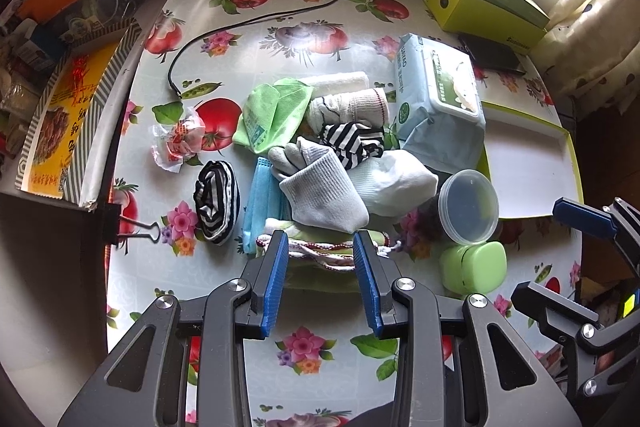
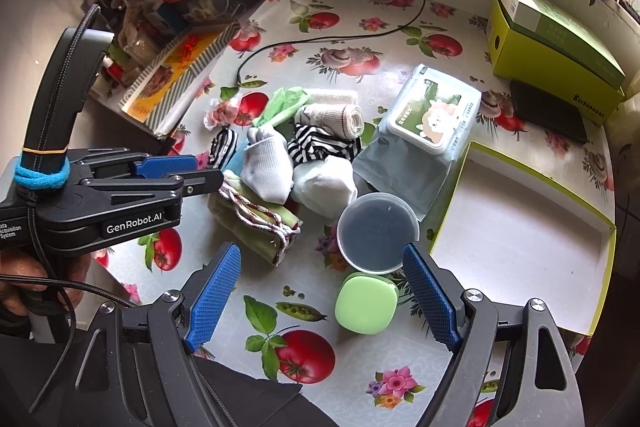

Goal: Organize soft objects
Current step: 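Move both open tools over the pile of soft items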

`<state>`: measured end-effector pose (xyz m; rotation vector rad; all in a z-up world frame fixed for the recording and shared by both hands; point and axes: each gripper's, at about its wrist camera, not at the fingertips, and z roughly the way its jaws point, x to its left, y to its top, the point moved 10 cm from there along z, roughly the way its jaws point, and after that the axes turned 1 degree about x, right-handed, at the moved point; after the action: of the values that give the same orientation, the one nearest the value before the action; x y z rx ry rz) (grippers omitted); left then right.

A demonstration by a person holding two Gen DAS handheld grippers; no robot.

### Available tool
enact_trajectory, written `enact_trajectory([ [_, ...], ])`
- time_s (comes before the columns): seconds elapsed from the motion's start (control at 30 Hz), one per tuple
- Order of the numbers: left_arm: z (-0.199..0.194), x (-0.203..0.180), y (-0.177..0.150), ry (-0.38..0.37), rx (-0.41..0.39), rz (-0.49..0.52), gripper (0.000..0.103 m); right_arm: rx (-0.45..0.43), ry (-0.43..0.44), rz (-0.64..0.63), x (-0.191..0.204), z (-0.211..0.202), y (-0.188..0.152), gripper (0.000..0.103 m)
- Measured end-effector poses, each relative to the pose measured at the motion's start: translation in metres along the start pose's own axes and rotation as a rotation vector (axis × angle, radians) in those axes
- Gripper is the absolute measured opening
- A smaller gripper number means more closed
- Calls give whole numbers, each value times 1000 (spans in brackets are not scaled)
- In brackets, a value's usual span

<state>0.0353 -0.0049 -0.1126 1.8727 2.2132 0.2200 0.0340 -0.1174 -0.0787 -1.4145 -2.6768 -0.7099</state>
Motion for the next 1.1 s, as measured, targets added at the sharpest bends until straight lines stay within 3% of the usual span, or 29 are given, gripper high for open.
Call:
enact_trajectory([
  [1.1, 1, 1, 7, -35, 3, -11, 35, 4, 2, 3, 1, 5, 3, 85],
])
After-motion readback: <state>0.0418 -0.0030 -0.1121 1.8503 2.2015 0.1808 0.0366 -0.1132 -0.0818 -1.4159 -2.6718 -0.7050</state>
